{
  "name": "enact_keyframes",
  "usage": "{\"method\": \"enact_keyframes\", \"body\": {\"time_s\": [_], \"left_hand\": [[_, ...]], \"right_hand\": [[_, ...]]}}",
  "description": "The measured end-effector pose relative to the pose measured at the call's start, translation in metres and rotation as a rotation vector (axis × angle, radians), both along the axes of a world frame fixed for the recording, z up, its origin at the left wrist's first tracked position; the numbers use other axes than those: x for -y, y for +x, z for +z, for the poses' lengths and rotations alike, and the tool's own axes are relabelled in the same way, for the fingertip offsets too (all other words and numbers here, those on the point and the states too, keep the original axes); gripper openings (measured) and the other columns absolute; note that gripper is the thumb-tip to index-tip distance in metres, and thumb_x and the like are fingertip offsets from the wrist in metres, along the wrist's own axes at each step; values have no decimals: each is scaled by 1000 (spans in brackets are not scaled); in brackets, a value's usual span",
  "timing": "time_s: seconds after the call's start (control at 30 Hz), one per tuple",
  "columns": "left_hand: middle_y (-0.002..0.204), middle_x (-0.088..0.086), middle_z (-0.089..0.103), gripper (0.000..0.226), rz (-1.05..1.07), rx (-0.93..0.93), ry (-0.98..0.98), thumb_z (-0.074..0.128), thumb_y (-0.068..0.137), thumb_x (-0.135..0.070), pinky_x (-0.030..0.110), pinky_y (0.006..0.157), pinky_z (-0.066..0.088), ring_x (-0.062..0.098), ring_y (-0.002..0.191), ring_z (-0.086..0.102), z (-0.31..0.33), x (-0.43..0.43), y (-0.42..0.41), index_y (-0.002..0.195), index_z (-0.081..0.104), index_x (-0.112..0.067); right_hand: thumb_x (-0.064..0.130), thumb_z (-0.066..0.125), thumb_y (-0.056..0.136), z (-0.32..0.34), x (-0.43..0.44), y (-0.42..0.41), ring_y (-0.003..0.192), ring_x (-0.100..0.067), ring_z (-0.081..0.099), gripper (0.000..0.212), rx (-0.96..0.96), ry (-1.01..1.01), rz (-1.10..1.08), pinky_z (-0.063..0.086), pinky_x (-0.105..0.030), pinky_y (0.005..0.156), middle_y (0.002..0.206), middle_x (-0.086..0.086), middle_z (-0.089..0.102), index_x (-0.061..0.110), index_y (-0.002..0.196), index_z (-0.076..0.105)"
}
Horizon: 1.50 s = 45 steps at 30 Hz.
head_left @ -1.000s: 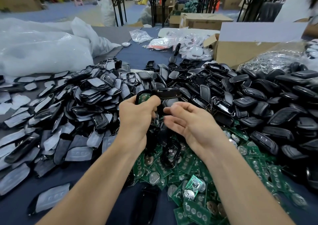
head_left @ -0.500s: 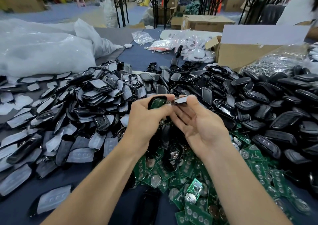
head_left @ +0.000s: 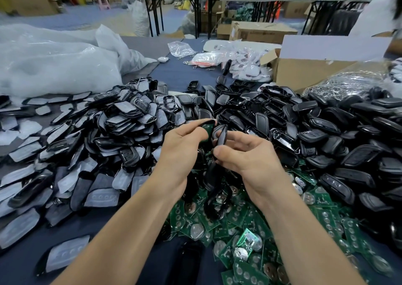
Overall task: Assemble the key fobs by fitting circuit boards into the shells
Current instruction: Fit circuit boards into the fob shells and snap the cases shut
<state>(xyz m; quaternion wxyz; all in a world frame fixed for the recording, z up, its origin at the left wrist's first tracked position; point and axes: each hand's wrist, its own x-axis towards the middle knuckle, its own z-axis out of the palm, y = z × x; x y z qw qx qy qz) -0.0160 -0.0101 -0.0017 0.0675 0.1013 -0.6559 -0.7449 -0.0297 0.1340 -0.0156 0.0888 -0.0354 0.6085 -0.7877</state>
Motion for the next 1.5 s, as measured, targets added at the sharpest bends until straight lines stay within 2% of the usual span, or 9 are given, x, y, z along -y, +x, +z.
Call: {"method": "enact_keyframes", "body": {"time_s": [0.1, 0.23, 0.4, 0.57, 0.77, 0.97, 1.23, 1.37, 1.5], "left_hand": [[104, 3, 79, 29, 8, -60, -168, 64, 90, -6, 43, 94, 60, 23, 103, 73, -3, -1, -1, 99, 84, -26], [89, -8, 80, 30, 47, -117, -345, 70, 77, -19, 33, 78, 62, 17, 89, 76, -6, 1, -1, 100, 84, -32], [81, -5, 78, 34, -14, -154, -371, 79, 80, -12, 40, 78, 65, 13, 79, 76, -9, 11, -2, 103, 83, -37], [92, 9, 78, 41, -215, -128, -285, 77, 77, -10, 24, 73, 59, 11, 79, 74, -6, 20, -4, 101, 82, -43], [97, 6, 80, 34, -177, -32, -216, 85, 76, -3, 42, 81, 65, 21, 89, 77, -10, 23, -6, 104, 83, -23], [62, -6, 59, 27, -7, -78, -309, 84, 81, -1, 25, 63, 61, 11, 61, 64, -14, 19, -7, 99, 84, -20], [70, -19, 76, 17, 96, -70, -543, 82, 66, -56, 16, 57, 53, -3, 63, 71, -14, 16, -5, 83, 80, -53], [74, -17, 78, 19, 170, -41, -448, 90, 69, -41, 31, 74, 64, 2, 69, 75, -15, 15, -8, 85, 83, -43], [77, -9, 80, 28, 116, -83, -348, 92, 75, -18, 32, 69, 65, 14, 70, 79, -13, 14, -5, 79, 82, -44]], "right_hand": [[-13, 81, 75, -2, 4, 1, 78, -23, 74, 35, -74, 37, -28, 64, -38, 74, 91, -14, 80, 14, 96, 83], [-9, 82, 74, -4, 4, 0, 85, -31, 76, 37, -108, 78, -41, 63, -55, 85, 92, -12, 80, 22, 95, 84], [2, 85, 67, -3, -1, -1, 87, -27, 79, 38, -164, 175, -50, 64, -49, 83, 90, -5, 81, 29, 93, 85], [3, 92, 67, -2, -9, -4, 84, -13, 78, 41, -261, 302, -26, 59, -21, 75, 85, 5, 81, 37, 89, 84], [14, 94, 66, -1, -13, -6, 89, -7, 77, 35, -261, 449, 2, 59, -30, 87, 88, 12, 80, 32, 95, 84], [24, 95, 63, 0, -10, -2, 76, 5, 73, 31, -291, 563, -44, 56, -10, 70, 77, 23, 76, 46, 79, 80], [27, 96, 62, -1, -7, -2, 79, 7, 73, 37, -316, 574, -72, 58, -16, 74, 80, 23, 77, 52, 83, 79], [28, 95, 63, -2, -6, -1, 79, 8, 72, 31, -330, 604, -78, 55, -9, 69, 78, 24, 76, 49, 80, 79], [30, 96, 63, -1, -7, -1, 77, 8, 71, 30, -340, 608, -97, 54, -7, 66, 76, 28, 74, 50, 75, 77]]}}
